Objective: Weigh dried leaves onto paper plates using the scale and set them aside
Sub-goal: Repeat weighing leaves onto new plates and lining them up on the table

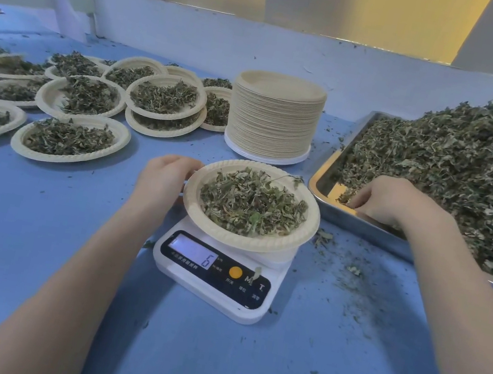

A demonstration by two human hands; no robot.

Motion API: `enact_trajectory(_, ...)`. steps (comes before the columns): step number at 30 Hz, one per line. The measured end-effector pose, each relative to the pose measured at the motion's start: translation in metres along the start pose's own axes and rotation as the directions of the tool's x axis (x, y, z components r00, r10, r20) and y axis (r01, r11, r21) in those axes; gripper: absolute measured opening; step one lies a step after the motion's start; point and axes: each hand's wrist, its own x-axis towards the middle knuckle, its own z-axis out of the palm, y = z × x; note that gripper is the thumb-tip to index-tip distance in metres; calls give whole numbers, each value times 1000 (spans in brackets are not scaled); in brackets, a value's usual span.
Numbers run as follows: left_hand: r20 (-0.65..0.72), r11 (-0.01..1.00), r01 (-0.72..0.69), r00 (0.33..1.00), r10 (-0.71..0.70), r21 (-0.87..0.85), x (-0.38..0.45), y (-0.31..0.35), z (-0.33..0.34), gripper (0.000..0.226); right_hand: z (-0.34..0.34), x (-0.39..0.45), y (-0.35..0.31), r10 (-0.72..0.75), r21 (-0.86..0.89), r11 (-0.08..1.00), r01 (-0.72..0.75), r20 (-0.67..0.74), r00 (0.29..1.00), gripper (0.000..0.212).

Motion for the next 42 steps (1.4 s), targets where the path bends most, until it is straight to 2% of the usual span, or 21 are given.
enact_trajectory(5, -6, 1000, 7, 1000, -7, -11, -2, 1, 0, 14, 4, 1, -3, -125, 76, 989, 130, -67, 990, 17)
enact_trajectory(8, 0, 1000, 16, 1000, -16, -12, -2, 2, 1, 13, 5, 1, 3, -120, 282, 946, 162, -160, 980, 9)
enact_trajectory(11, 0, 1000, 23, 1000, -23, -20, -3, 3, 0, 14, 0, -3, 3, -54, 606, 776, 177, -215, 975, 6)
enact_trajectory(13, 2, 999, 24, 1000, -24, -29, -3, 3, 0, 14, -9, -9, -2, -77, 737, 630, 244, -253, 964, 11)
enact_trajectory(15, 6, 999, 21, 1000, -21, -37, -4, 4, 0, 14, -20, -18, -13, -195, 787, 518, 335, -272, 942, 14)
enact_trajectory(17, 11, 999, 14, 1000, -13, -52, -5, 5, 1, 15, -28, -30, -26, -402, 774, 474, 419, -233, 885, 18)
enact_trajectory(19, 15, 998, 6, 1000, -5, -63, -6, 5, 0, 16, -28, -37, -35, -545, 726, 507, 464, -147, 826, 31)
enact_trajectory(20, 16, 997, 6, 1000, -5, -71, -7, 6, 0, 17, -26, -38, -37, -559, 701, 532, 475, -130, 819, 32)
enact_trajectory(24, 5, 995, 7, 1000, -7, -101, -8, 7, -1, 18, -17, -24, -31, -374, 682, 575, 452, -272, 887, 15)
enact_trajectory(27, 8, 995, 6, 1000, -5, -103, -7, 7, -2, 18, -12, -9, -17, -254, 537, 747, 393, -316, 914, 18)
enact_trajectory(29, 7, 995, 8, 1000, -7, -100, -7, 8, -2, 17, -6, 3, -6, -207, 383, 870, 310, -288, 935, 25)
enact_trajectory(31, 4, 995, 11, 1000, -11, -96, -7, 8, -2, 15, 2, 14, 1, -146, 244, 947, 211, -258, 955, 35)
enact_trajectory(33, 7, 997, 5, 1000, -5, -74, -6, 8, -1, 15, 10, 24, 6, -93, 201, 969, 141, -232, 968, 49)
enact_trajectory(36, 12, 1000, -9, 1000, 10, -17, -5, 7, 1, 16, 13, 39, 5, -107, 118, 986, 121, -115, 988, 70)
enact_trajectory(39, 8, 1000, -8, 1000, 8, -15, -4, 7, 0, 18, 9, 49, 0, -121, 71, 991, 117, 42, 992, 70)
enact_trajectory(42, -12, 999, 0, 1000, 0, -47, -4, 9, 0, 15, 8, 56, 0, -155, -49, 987, 155, 2, 988, 63)
